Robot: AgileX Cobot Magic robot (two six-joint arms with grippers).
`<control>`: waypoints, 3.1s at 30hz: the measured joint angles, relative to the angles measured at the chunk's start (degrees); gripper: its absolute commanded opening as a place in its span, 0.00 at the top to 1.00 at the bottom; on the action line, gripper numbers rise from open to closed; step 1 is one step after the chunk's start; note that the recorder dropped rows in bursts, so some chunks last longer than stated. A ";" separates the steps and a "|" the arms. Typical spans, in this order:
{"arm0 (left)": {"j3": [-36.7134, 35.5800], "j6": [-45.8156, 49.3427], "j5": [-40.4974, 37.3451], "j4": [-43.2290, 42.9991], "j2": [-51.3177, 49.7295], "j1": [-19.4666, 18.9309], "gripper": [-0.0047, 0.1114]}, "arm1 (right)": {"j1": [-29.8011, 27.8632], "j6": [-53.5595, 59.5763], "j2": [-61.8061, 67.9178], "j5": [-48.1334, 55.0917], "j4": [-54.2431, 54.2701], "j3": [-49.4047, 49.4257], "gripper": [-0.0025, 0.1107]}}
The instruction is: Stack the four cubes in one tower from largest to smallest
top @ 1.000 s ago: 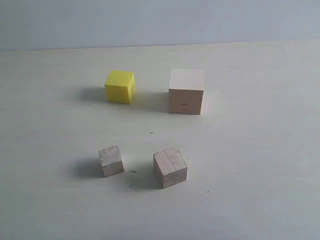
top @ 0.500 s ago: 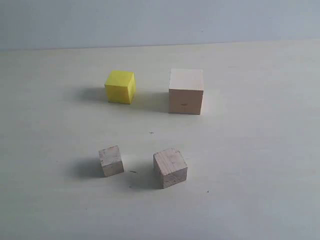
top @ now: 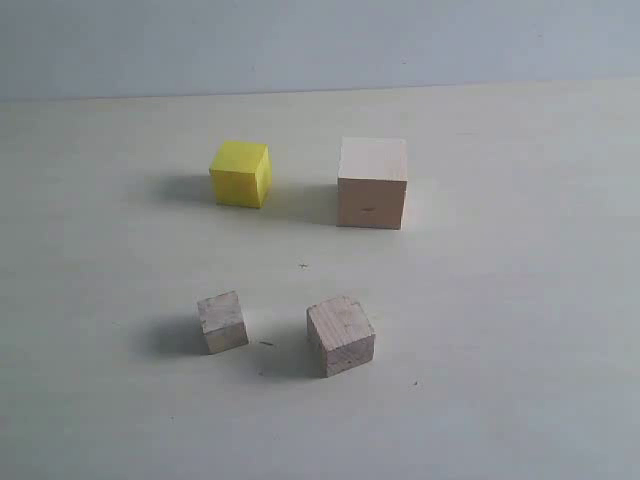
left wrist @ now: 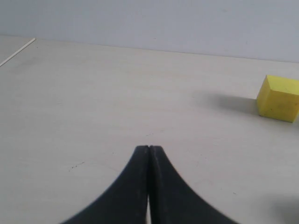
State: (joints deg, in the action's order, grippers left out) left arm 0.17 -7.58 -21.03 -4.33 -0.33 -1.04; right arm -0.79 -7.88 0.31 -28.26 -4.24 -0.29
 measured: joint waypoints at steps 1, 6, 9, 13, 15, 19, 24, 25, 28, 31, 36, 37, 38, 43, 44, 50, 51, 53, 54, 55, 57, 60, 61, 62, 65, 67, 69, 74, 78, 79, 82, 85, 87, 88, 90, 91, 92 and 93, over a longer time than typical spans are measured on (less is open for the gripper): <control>0.00 0.00 0.00 0.00 0.00 0.00 0.96 | 0.00 -0.10 -0.09 -3.66 0.00 0.00 0.98; 0.00 0.00 0.00 0.00 0.00 0.00 0.96 | 0.00 -0.98 -0.09 -7.16 5.65 -5.61 0.98; 0.00 0.00 0.00 0.00 0.00 0.00 0.96 | 0.00 -1.38 0.27 3.09 7.62 -12.99 0.98; 0.00 0.00 0.00 0.00 0.00 0.00 0.96 | 0.00 -1.73 6.33 17.72 8.21 -24.05 0.98; 0.00 0.00 0.00 0.00 0.00 0.00 0.96 | 0.00 -1.73 10.85 24.61 8.37 -28.85 0.98; 0.00 0.00 0.00 0.00 0.00 0.00 0.96 | 0.00 -1.51 22.62 42.63 11.52 -37.91 0.98; 0.00 0.00 0.00 0.00 0.00 0.00 0.96 | 0.00 9.00 37.83 63.18 25.86 -41.96 0.98; 0.00 0.00 0.00 0.00 0.00 0.00 0.96 | 0.00 12.99 41.70 68.29 30.06 -42.05 0.98; 0.00 0.00 0.00 0.00 0.00 0.00 0.96 | 0.10 19.54 50.44 78.32 37.70 -42.09 0.98; 0.00 0.00 0.00 0.00 0.00 0.00 0.96 | 0.11 21.60 58.04 83.56 42.31 -42.09 0.98; 0.00 0.00 0.00 0.00 0.00 0.00 0.96 | 0.11 22.30 65.86 82.93 44.84 -42.09 0.98; 0.00 0.00 0.00 0.00 0.00 0.00 0.96 | 0.11 22.30 66.99 81.84 44.88 -42.09 0.98; 0.00 0.00 0.00 0.00 0.00 0.00 0.96 | 0.11 22.30 67.93 80.58 44.88 -42.09 0.98; 0.00 0.00 0.00 0.00 0.00 0.00 0.96 | 0.11 22.54 70.10 73.47 44.77 -42.09 0.98; 0.00 0.00 0.00 0.00 0.00 0.00 0.96 | 0.11 22.54 70.10 72.84 44.77 -42.09 0.98; 0.00 0.00 0.00 0.00 0.00 0.00 0.96 | 0.11 22.65 70.10 72.57 44.82 -42.09 0.98; 0.00 0.00 0.11 -0.03 0.00 0.00 0.96 | 0.11 22.65 70.10 72.57 45.05 -42.09 0.98; -0.14 0.00 3.36 -0.14 0.00 0.00 0.96 | 0.11 22.65 70.10 72.57 45.73 -42.09 0.98; -0.23 0.00 6.67 -0.14 0.00 0.00 0.96 | 0.11 22.65 70.10 72.19 46.67 -42.09 0.98; -0.23 0.00 10.87 -0.14 0.00 0.00 0.96 | 0.11 22.65 70.20 71.64 47.10 -42.09 0.98; -0.23 0.00 19.09 -0.16 0.00 0.00 0.96 | 0.11 23.61 70.20 70.00 48.53 -42.09 0.98; -0.23 0.00 25.86 -0.16 0.00 0.00 0.96 | 0.11 27.16 70.20 67.60 51.33 -42.09 0.98; -0.23 0.00 27.42 -0.16 0.00 0.00 0.96 | 0.11 28.67 70.20 66.67 52.81 -42.09 0.98; -0.23 0.00 28.41 -0.16 0.00 0.00 0.96 | 0.11 30.27 70.20 65.70 54.49 -42.09 0.98; -0.23 0.00 29.60 -0.16 0.00 0.00 0.96 | 0.11 35.52 70.20 62.71 59.89 -42.09 0.98; -0.23 0.23 30.12 -0.16 0.00 0.00 0.96 | 0.11 39.10 70.20 60.97 62.92 -42.09 0.98; -0.23 -0.80 30.99 -0.16 0.00 0.00 0.96 | 0.11 42.00 70.20 59.48 65.11 -42.09 0.98; -0.23 -5.76 32.11 -0.26 0.00 0.00 0.96 | 0.11 44.97 70.20 57.00 66.86 -42.09 0.98; 0.02 -9.78 31.55 -1.38 -3.08 0.00 0.96 | 0.11 47.67 70.31 56.83 67.12 -42.79 0.98; 0.62 -11.43 30.93 -2.24 -4.91 0.00 0.96 | 0.11 48.06 70.44 56.83 67.24 -43.19 0.98; 4.14 -19.17 30.06 -7.93 -11.51 0.00 0.96 | 0.11 49.38 71.49 57.05 67.24 -45.69 0.98; 10.16 -30.62 30.22 -20.01 -18.20 0.24 0.96 | 0.11 50.58 73.67 57.94 67.10 -49.57 0.98; 14.45 -39.55 30.84 -31.84 -22.54 1.04 0.96 | 0.11 50.90 75.88 58.81 66.08 -52.30 0.98; 16.92 -45.26 31.73 -39.51 -25.00 1.66 0.96 | 0.11 51.01 76.90 59.26 65.40 -53.38 0.98; 21.44 -58.28 34.40 -55.35 -29.55 2.82 0.96 | 0.11 51.01 79.96 60.58 63.48 -55.91 0.98; 23.97 -65.20 36.54 -63.30 -32.24 3.29 0.96 | 0.11 51.01 81.35 61.18 62.33 -56.77 0.98; 26.55 -72.20 39.19 -71.41 -35.09 3.73 0.96 | 0.11 51.01 83.52 62.02 61.39 -57.90 0.98; 28.67 -77.66 41.83 -77.67 -38.06 3.87 0.96 | 0.11 51.01 84.99 62.61 60.73 -58.55 0.98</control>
State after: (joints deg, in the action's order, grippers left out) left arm 28.84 -85.24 20.80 -81.99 -38.40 2.83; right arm -0.68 43.13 85.30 34.35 56.49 -58.84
